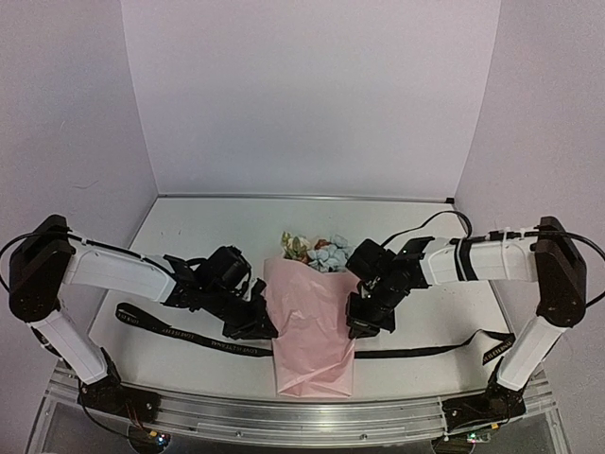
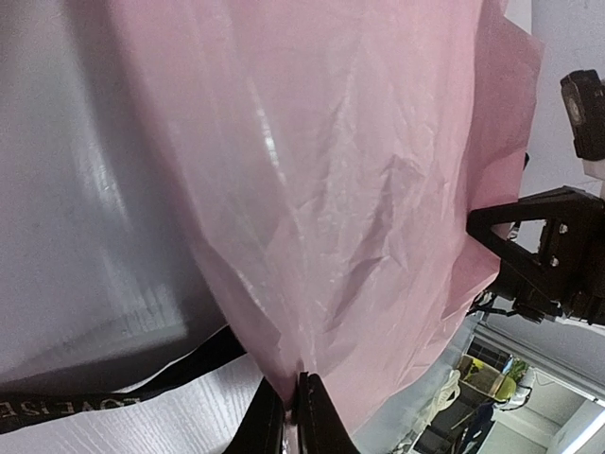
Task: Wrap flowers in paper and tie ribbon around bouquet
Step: Place the folded bouquet on the ribbon, then pick up the left side of the ribbon at the corner of the board, then pick up the right side of the ribbon from the corner of the board.
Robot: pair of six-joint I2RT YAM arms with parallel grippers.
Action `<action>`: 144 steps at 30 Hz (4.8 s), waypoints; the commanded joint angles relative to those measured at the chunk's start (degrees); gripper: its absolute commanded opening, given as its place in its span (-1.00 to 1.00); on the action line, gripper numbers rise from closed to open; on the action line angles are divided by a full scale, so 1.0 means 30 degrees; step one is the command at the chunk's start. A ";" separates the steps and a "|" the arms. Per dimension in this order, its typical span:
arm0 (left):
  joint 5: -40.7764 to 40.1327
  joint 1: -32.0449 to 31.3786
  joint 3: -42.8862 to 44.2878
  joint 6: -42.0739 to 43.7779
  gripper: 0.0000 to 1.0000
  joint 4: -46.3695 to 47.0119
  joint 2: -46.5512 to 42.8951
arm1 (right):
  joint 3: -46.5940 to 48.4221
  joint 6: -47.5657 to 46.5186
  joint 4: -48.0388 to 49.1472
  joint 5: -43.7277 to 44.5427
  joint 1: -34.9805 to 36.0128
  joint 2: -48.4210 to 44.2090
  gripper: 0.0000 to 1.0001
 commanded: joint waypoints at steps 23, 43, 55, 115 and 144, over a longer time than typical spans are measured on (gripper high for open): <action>-1.2462 0.8918 -0.3561 -0.5633 0.27 -1.0804 -0.9020 | -0.6347 -0.1966 -0.1003 0.4567 -0.3058 -0.8766 0.91; -1.3699 1.7540 -0.2227 -0.0368 0.06 -0.8916 -0.4555 | -1.0202 -0.3249 -0.1235 0.4490 -0.5341 -1.3252 0.90; -1.5017 1.7562 -0.1825 -0.1064 -0.06 -1.0837 -0.4930 | -1.0518 -0.3866 -0.2030 0.4673 -0.5804 -1.3989 0.89; -1.3502 1.7551 -0.3596 0.3140 -1.00 -0.7204 -0.9181 | -0.8269 -0.0433 -0.3103 0.7739 -1.6100 -0.8600 0.64; -1.3090 1.8095 -0.2063 0.3633 -1.00 -0.4878 -0.6108 | -0.2882 -0.1771 -0.1074 0.7115 -1.8424 -0.2613 -1.00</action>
